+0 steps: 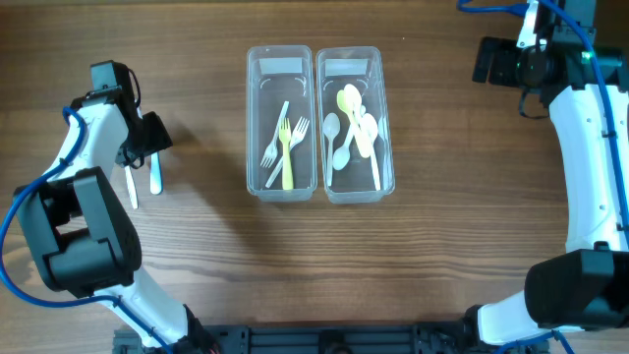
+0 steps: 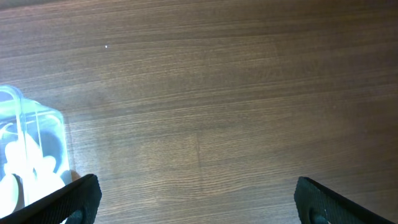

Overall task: Pack container
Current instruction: 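Grasp the light blue fork with the left gripper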

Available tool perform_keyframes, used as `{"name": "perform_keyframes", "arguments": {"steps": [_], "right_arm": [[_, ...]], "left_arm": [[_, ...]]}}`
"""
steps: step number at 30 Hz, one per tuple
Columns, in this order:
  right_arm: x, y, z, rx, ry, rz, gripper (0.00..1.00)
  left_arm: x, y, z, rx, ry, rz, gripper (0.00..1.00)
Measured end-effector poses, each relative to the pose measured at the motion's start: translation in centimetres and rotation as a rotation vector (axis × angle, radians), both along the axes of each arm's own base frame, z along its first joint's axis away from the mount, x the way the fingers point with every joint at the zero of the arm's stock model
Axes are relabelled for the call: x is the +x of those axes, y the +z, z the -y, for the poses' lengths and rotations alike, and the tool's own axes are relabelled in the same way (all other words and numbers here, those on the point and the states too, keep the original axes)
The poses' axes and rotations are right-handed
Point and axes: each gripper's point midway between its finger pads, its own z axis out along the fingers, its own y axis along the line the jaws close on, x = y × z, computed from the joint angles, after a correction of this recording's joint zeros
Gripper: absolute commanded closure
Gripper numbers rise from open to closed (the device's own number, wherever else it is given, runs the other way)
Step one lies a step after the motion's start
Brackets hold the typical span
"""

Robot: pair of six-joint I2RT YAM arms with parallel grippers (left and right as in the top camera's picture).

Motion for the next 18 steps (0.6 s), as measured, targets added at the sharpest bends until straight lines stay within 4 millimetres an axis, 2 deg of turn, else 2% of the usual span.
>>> {"name": "perform_keyframes", "arguments": {"steps": [3, 11, 18], "right_arm": [[0.0, 0.0, 0.0, 0.000, 0.000, 0.000, 0.00], [0.0, 0.0, 0.0, 0.000, 0.000, 0.000, 0.00], [0.0, 0.0, 0.0, 0.000, 0.000, 0.000, 0.00]], "left_arm": [[0.1, -0.2, 0.1, -0.006, -0.014, -0.002, 0.37], [-0.1, -2.3, 0.2, -0.017, -0.024, -0.043, 0.37], [0.1, -2.5, 0.2, -0.019, -0.026, -0.036, 0.34]]}}
